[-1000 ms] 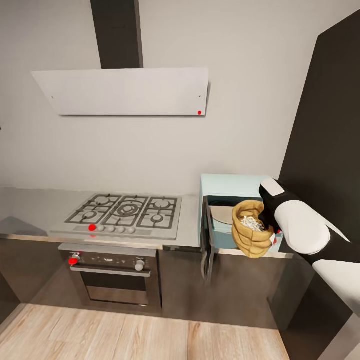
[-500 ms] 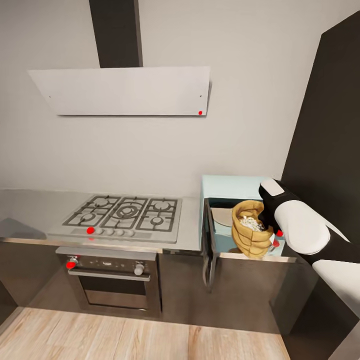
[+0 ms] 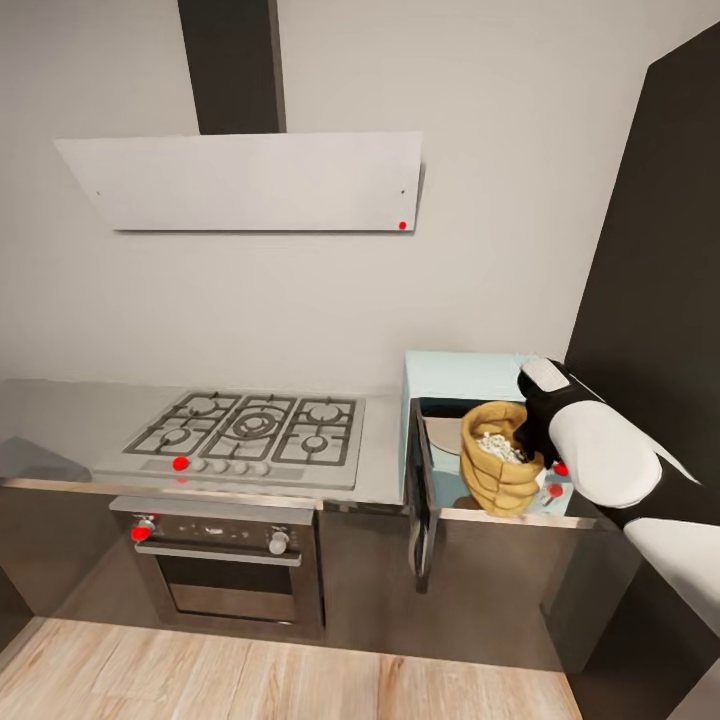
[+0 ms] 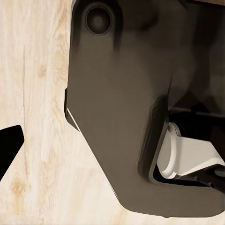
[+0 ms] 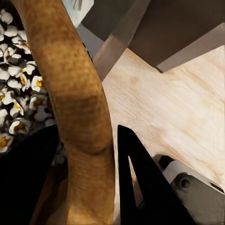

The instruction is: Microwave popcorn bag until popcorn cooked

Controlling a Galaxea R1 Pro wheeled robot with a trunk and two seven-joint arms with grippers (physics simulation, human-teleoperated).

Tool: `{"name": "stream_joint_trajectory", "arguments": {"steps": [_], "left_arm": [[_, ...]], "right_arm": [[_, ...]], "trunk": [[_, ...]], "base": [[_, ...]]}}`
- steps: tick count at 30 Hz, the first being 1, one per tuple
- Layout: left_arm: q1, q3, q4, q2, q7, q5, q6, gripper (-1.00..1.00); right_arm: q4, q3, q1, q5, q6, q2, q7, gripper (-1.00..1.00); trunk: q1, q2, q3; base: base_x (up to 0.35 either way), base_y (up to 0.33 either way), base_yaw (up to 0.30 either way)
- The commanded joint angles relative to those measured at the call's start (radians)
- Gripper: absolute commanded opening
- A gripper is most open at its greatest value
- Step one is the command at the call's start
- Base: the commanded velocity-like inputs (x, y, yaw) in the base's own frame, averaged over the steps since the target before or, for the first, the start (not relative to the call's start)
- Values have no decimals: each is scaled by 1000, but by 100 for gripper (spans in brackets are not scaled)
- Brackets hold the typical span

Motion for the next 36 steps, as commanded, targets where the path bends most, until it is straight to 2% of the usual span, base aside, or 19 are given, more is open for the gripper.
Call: {"name": "stream_joint_trajectory", "arguments": {"steps": [1,6,36], "left_arm": [[0,6,-1,0,1,1,0,100],[0,6,-1,0,1,1,0,100],[0,6,-1,0,1,1,9,100]], "right_arm": [[-1,-27,-1,-10,9,0,-6,-100],[-1,-45,-1,-10,9,0,-6,-100],[-1,-46,-1,-10,10,0,-6,-100]], "trunk": [[0,-2,-2],[0,-2,-2],[0,-2,-2]], "base": [[0,0,0],[65,18,0],[135,7,0]]}}
